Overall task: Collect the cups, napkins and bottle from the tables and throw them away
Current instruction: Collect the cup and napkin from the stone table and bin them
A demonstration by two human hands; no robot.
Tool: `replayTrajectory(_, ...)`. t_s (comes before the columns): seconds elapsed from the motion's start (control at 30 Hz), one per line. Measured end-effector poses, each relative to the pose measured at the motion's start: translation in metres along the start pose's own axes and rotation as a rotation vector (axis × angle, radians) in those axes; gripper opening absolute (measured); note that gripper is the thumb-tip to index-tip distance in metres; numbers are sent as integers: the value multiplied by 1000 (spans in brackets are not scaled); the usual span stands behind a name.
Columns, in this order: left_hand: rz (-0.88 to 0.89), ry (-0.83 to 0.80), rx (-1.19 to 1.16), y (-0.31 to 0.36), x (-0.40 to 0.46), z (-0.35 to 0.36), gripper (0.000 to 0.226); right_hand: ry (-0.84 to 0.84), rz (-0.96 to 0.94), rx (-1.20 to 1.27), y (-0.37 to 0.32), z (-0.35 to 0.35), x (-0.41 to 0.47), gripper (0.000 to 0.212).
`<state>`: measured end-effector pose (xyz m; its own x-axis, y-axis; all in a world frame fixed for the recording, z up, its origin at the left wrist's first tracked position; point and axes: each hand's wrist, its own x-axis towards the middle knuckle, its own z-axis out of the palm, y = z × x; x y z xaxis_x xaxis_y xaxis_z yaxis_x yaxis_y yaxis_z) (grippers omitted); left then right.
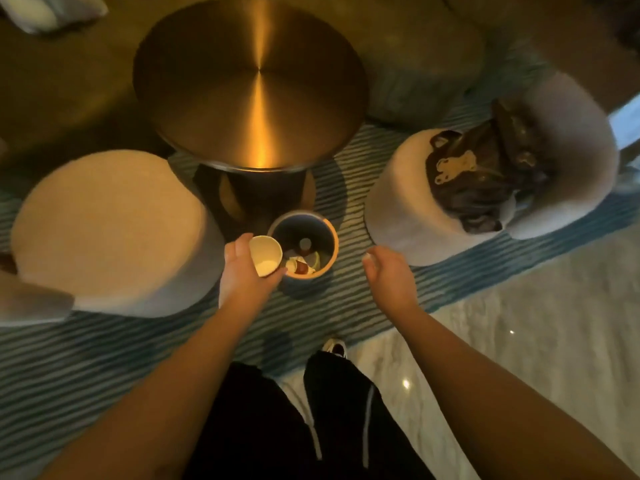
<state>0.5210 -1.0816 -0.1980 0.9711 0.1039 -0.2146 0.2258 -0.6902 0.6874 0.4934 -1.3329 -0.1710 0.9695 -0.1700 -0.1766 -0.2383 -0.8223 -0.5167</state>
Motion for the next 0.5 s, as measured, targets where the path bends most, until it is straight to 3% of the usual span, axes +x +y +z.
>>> replayTrajectory(0.17,-29,-18,69,28,29,37,82,-99,-47,-1,26,-4,60,24)
replayTrajectory(0.4,-58,-30,63,7,115,122,84,-192,-91,-50,72,51,145,23)
replayTrajectory(0.5,-105,-122,32,-8,145,157,98,-216,-131,-82,85,80,160,22)
